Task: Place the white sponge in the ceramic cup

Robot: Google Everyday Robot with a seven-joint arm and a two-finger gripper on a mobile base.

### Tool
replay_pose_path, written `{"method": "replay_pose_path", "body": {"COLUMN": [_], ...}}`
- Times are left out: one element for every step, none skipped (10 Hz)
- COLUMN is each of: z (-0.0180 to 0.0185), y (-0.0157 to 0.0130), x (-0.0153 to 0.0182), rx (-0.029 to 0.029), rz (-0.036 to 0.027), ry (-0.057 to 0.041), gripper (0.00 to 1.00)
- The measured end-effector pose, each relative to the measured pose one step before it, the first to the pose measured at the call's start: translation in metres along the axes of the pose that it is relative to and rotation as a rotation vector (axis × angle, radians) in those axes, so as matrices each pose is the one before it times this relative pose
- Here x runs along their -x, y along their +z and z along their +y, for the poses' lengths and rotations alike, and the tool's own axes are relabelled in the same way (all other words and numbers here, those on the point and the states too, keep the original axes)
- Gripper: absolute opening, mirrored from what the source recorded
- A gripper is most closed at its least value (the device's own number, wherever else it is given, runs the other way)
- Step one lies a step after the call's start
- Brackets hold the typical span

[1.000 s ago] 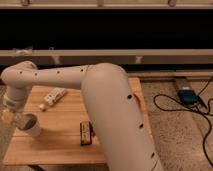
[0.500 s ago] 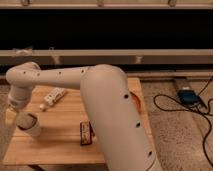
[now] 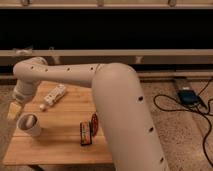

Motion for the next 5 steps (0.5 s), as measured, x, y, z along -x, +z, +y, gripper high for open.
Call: {"method": "replay_pose_path", "body": {"z": [-0.00376,-0.00315,0.00019,0.001,-0.00011], "y": [-0.01234,-0.00611,-0.00003,0.00045,-0.00017], "x": [0.00002,-0.00085,-0.00042,0.00104,0.00009], "rx": [-0.01958,-0.01298,-0.00115,0.00085,-0.00014], "rz": [0.00308,0.00895,0.00379,-0.00011,-0.00036], "ry": [0.00048,-0.00022,-0.00113,-0.00184,0.00024], "gripper": [0.8,0.8,0.8,0.8,0.8]}}
